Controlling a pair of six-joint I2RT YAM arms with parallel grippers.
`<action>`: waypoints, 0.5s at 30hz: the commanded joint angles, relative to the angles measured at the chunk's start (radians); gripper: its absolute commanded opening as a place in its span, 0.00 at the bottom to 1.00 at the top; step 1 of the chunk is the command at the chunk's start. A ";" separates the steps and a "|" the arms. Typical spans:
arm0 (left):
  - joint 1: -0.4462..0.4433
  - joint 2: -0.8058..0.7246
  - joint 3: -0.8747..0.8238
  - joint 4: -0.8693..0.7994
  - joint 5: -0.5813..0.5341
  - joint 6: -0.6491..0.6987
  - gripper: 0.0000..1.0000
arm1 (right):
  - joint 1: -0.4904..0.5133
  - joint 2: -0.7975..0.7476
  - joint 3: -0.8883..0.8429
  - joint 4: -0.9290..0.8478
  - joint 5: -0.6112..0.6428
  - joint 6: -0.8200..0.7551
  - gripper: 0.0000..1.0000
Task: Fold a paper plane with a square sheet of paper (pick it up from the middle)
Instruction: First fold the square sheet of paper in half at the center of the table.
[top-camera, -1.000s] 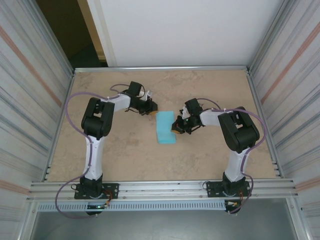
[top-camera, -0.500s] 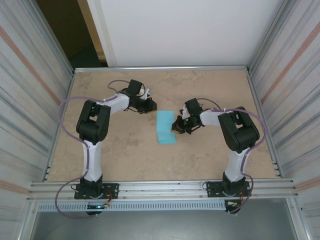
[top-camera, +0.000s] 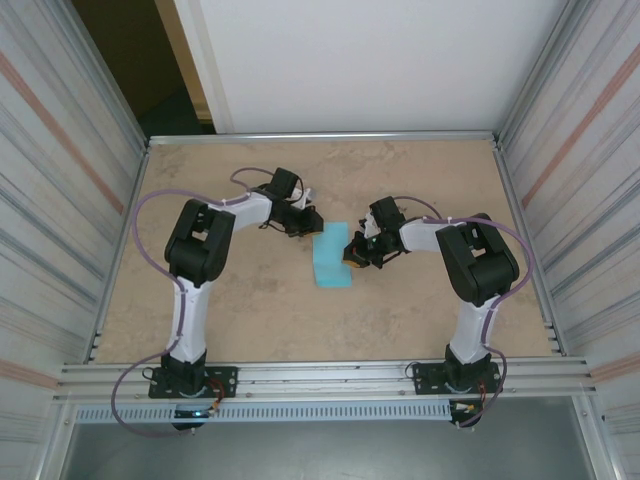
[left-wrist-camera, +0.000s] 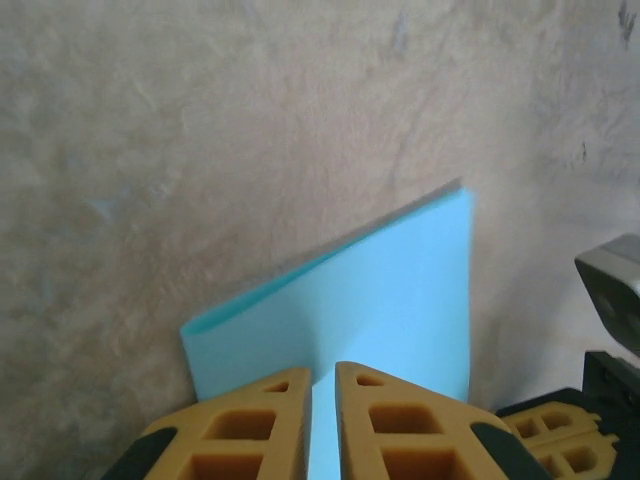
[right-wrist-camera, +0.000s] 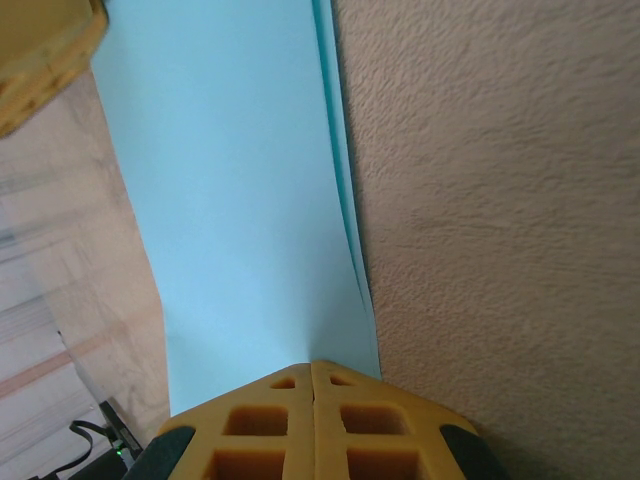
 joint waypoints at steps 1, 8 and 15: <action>0.029 0.055 0.051 -0.037 -0.061 0.011 0.16 | 0.011 0.185 -0.144 -0.330 0.368 -0.009 0.00; 0.080 0.104 0.158 -0.110 -0.098 0.031 0.16 | 0.011 0.183 -0.144 -0.331 0.373 -0.006 0.00; 0.086 0.065 0.238 -0.181 -0.083 0.055 0.17 | 0.011 0.183 -0.134 -0.339 0.372 -0.005 0.00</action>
